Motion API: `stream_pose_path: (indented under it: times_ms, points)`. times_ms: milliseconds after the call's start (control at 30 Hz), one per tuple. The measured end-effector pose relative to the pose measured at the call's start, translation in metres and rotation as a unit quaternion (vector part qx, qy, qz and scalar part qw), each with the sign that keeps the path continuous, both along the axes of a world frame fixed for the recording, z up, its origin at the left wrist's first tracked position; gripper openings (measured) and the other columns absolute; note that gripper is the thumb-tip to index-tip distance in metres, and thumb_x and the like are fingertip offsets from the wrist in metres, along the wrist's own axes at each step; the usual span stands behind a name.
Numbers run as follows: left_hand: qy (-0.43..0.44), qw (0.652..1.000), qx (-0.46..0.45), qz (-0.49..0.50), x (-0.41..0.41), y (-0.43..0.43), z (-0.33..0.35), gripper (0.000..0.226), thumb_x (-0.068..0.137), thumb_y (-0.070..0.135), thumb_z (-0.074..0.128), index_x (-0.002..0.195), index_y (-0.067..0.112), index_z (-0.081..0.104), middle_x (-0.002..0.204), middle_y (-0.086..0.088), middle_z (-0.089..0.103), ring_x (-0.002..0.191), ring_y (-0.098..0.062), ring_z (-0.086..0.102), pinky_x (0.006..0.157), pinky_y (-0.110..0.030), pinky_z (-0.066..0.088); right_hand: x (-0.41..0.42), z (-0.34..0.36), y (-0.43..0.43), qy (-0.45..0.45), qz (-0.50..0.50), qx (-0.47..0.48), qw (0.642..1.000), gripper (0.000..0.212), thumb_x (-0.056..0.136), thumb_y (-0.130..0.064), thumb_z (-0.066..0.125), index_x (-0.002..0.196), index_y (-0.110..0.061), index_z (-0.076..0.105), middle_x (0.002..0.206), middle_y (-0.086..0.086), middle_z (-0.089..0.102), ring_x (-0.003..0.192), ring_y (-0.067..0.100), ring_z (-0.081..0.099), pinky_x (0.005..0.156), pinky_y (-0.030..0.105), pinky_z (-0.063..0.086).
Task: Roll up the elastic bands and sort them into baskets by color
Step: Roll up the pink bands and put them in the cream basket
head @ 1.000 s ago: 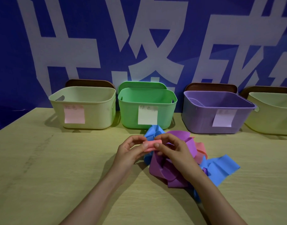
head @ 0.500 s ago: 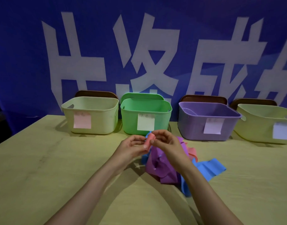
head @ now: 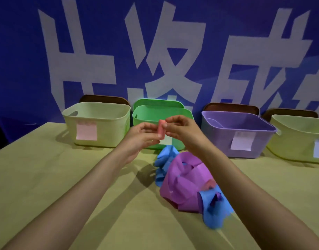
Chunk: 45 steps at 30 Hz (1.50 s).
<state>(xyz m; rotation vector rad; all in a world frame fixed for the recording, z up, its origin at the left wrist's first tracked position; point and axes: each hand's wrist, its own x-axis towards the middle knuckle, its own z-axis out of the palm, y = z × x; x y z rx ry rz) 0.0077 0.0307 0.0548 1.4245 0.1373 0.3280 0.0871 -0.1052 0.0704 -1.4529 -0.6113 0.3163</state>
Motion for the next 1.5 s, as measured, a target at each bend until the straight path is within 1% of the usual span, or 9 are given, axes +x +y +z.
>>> stream_pose_path:
  times_ms: [367, 633, 800, 900, 1100, 1233, 1367, 1433, 1500]
  points:
    - [0.072, 0.994, -0.036, 0.075, 0.093, 0.077, 0.064, 0.022, 0.078, -0.011, 0.065, 0.086, 0.007, 0.056, 0.082, -0.013, 0.065, 0.075, -0.022, 0.064, 0.083, -0.032, 0.053, 0.103, 0.067, 0.085, 0.146, 0.046, -0.027, 0.988, 0.021, 0.084, -0.003, 0.066, 0.101, 0.010, 0.063, 0.093, 0.018, 0.068, 0.082, 0.021, 0.066, 0.085, 0.024, 0.055]
    - [0.134, 0.980, -0.027, 0.143, 0.095, 0.143, 0.105, 0.025, 0.077, -0.005, 0.071, 0.098, -0.003, 0.059, 0.082, -0.014, 0.064, 0.076, -0.020, 0.062, 0.072, -0.023, 0.054, 0.115, 0.109, 0.173, 0.156, 0.060, -0.150, 0.974, 0.008, 0.085, -0.004, 0.067, 0.090, 0.002, 0.063, 0.070, 0.009, 0.060, 0.055, 0.008, 0.057, 0.055, 0.016, 0.051]
    - [0.185, 0.976, 0.002, 0.112, 0.087, 0.203, 0.101, 0.008, 0.091, 0.007, 0.059, 0.097, 0.002, 0.063, 0.091, -0.011, 0.064, 0.088, -0.019, 0.062, 0.073, -0.021, 0.054, 0.120, 0.093, 0.231, 0.237, 0.059, -0.167, 0.955, 0.002, 0.087, -0.001, 0.064, 0.086, 0.001, 0.063, 0.073, 0.010, 0.061, 0.050, 0.005, 0.062, 0.053, 0.016, 0.052]
    - [0.280, 0.944, 0.095, 0.145, 0.089, 0.244, 0.080, 0.011, 0.094, 0.014, 0.055, 0.099, 0.009, 0.064, 0.092, -0.008, 0.060, 0.090, -0.021, 0.057, 0.055, -0.015, 0.045, 0.119, 0.067, 0.272, 0.275, 0.066, -0.207, 0.937, 0.019, 0.087, 0.000, 0.064, 0.071, -0.008, 0.057, 0.070, 0.007, 0.056, 0.059, 0.012, 0.057, 0.059, 0.022, 0.050]
    - [0.408, 0.885, 0.183, 0.134, 0.097, 0.309, 0.023, 0.028, 0.095, 0.004, 0.040, 0.109, 0.001, 0.065, 0.111, -0.018, 0.063, 0.107, -0.033, 0.059, 0.073, -0.027, 0.047, 0.114, 0.016, 0.343, 0.355, 0.068, -0.274, 0.891, 0.023, 0.089, 0.004, 0.059, 0.068, -0.004, 0.055, 0.069, 0.009, 0.056, 0.064, 0.014, 0.058, 0.057, 0.020, 0.054]
    - [0.452, 0.862, 0.208, 0.094, 0.105, 0.330, 0.007, 0.026, 0.095, 0.007, 0.042, 0.084, 0.003, 0.065, 0.087, -0.015, 0.064, 0.085, -0.029, 0.062, 0.067, -0.024, 0.044, 0.119, -0.019, 0.373, 0.373, 0.047, -0.321, 0.869, 0.027, 0.090, -0.002, 0.060, 0.063, -0.004, 0.059, 0.071, 0.011, 0.061, 0.062, 0.014, 0.057, 0.065, 0.024, 0.054]
    - [0.479, 0.856, 0.186, 0.060, 0.111, 0.341, -0.003, 0.028, 0.098, 0.010, 0.043, 0.073, 0.016, 0.053, 0.075, 0.001, 0.055, 0.065, -0.008, 0.053, 0.065, -0.018, 0.047, 0.117, -0.036, 0.391, 0.376, 0.048, -0.349, 0.857, 0.023, 0.089, -0.003, 0.057, 0.067, 0.002, 0.062, 0.053, 0.006, 0.058, 0.037, 0.007, 0.052, 0.036, 0.016, 0.040]
    - [0.473, 0.855, 0.207, 0.038, 0.112, 0.344, -0.005, 0.020, 0.096, 0.007, 0.048, 0.080, 0.006, 0.061, 0.078, -0.003, 0.055, 0.070, -0.014, 0.054, 0.068, -0.022, 0.047, 0.116, -0.041, 0.394, 0.381, 0.038, -0.343, 0.858, 0.029, 0.090, 0.006, 0.054, 0.062, 0.001, 0.054, 0.033, 0.002, 0.051, 0.025, 0.004, 0.046, 0.027, 0.015, 0.034]
    - [0.461, 0.855, 0.237, 0.033, 0.113, 0.346, -0.007, 0.015, 0.090, 0.002, 0.053, 0.078, -0.003, 0.062, 0.077, -0.009, 0.052, 0.078, -0.022, 0.050, 0.069, -0.029, 0.041, 0.112, -0.046, 0.400, 0.392, 0.033, -0.338, 0.855, 0.021, 0.089, 0.008, 0.056, 0.069, 0.003, 0.057, 0.042, 0.006, 0.057, 0.029, 0.006, 0.051, 0.031, 0.019, 0.042]
